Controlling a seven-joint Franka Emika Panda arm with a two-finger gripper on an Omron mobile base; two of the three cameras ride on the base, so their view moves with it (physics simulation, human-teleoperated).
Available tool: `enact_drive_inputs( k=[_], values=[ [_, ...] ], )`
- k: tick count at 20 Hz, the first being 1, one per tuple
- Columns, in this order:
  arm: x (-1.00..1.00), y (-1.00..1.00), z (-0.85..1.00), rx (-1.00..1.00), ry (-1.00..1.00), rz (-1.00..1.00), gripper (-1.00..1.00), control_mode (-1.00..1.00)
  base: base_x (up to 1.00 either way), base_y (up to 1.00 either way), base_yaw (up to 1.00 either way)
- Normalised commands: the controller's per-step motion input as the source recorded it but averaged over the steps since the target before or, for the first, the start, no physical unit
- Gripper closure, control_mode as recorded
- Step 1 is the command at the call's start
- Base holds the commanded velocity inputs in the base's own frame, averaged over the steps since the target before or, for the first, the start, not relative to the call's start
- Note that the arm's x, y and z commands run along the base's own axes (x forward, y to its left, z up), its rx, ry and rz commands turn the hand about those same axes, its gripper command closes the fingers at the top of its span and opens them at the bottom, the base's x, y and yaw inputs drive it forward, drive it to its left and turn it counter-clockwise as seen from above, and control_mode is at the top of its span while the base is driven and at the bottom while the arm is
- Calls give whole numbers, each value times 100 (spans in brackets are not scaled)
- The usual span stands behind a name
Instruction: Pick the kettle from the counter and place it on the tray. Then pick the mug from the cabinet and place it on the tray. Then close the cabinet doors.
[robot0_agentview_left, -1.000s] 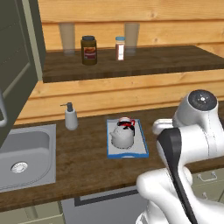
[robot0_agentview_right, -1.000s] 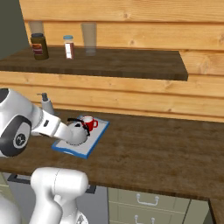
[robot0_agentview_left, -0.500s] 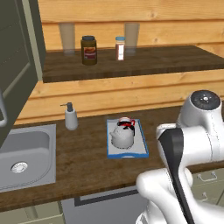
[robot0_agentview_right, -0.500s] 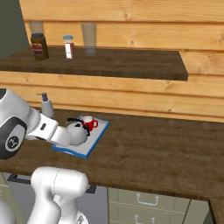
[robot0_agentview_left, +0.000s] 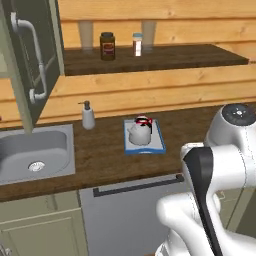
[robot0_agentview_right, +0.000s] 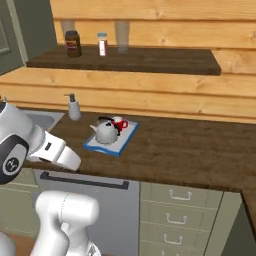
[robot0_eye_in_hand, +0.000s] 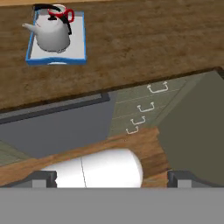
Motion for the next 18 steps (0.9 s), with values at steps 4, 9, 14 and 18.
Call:
enact_drive_inputs(
  k=[4,9,14,18],
  values=[
    [0,0,0,0,0,0,-100,100,-94,32,10],
    [0,0,0,0,0,0,-100,100,-87,66,15],
    [0,0,0,0,0,0,-100,100,-63,99,16],
    [0,0,0,0,0,0,-100,100,-16,100,5]
  ],
)
